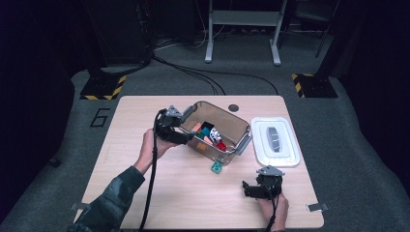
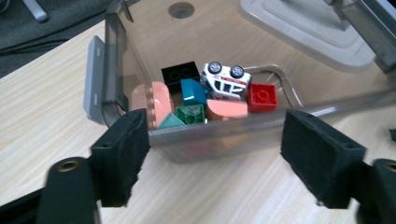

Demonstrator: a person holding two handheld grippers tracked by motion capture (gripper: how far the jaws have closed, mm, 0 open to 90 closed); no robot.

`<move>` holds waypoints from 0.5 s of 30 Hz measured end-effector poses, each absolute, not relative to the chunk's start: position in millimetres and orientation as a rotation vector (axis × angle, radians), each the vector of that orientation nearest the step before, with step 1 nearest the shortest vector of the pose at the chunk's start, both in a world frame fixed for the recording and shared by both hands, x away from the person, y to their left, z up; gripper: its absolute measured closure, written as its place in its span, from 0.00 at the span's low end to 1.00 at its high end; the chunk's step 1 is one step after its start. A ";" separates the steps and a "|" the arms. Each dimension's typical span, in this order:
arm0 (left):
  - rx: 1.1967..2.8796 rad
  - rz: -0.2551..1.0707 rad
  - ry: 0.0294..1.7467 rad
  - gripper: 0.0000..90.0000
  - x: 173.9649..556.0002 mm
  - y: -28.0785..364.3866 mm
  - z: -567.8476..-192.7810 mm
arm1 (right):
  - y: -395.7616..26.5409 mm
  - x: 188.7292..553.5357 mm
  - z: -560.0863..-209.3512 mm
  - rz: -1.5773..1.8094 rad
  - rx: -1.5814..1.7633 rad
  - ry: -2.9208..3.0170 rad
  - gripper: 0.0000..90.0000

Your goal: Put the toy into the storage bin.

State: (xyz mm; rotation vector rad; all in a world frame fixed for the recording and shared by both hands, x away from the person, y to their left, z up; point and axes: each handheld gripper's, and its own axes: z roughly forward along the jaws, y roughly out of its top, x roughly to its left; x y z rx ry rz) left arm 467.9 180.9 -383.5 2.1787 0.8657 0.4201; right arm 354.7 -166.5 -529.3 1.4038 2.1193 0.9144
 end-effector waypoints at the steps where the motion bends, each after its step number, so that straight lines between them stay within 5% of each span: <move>1: 2.164 0.418 0.865 0.23 463.0 181.5 -385.3 | -166.5 354.7 -529.3 0.914 1.405 2.120 0.05; 15: 2.112 0.346 0.854 0.15 413.6 168.8 -446.3 | -166.4 354.6 -529.3 0.914 1.407 2.117 0.06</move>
